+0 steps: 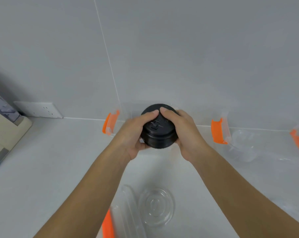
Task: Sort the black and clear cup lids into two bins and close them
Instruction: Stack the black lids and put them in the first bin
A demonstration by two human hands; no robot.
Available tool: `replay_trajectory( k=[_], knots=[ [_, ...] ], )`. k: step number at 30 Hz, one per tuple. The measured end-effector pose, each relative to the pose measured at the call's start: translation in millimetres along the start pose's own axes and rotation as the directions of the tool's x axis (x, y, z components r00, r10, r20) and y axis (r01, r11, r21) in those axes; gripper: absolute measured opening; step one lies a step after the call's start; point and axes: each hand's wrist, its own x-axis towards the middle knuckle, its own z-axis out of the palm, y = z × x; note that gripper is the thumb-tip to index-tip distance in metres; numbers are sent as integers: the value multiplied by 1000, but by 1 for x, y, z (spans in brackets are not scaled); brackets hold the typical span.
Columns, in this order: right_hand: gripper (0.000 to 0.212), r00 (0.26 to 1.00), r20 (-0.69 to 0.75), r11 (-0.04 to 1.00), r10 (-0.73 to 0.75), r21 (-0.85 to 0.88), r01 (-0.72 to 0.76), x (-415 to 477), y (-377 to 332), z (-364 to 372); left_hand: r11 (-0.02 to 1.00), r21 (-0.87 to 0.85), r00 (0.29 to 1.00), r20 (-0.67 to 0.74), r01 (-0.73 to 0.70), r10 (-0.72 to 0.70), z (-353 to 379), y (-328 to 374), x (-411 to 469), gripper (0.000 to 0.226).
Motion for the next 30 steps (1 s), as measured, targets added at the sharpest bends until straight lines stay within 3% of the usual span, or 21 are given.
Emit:
replay_trajectory(
  k=[4,8,15,20,30],
  knots=[
    [39,998,40,999,-43,-16,44,30,-19,20,1000,2,999,-25,-26,26,-9,33,16,14],
    [39,996,75,998,-51,-38,54,64,-25,38,999,18,995,-93,50,-48,-22,51,41,20],
    [42,985,120,986,125,-121,-111,109,-1,55,982,45,971,-166,184,-174,-35,44,82,20],
    [45,965,123,958,231,-204,-203,125,17,58,956,15,937,-208,292,-282,-41,30,101,6],
    [41,942,94,913,323,-292,-284,131,29,59,942,2,922,-207,336,-328,-48,15,117,10]
  ],
)
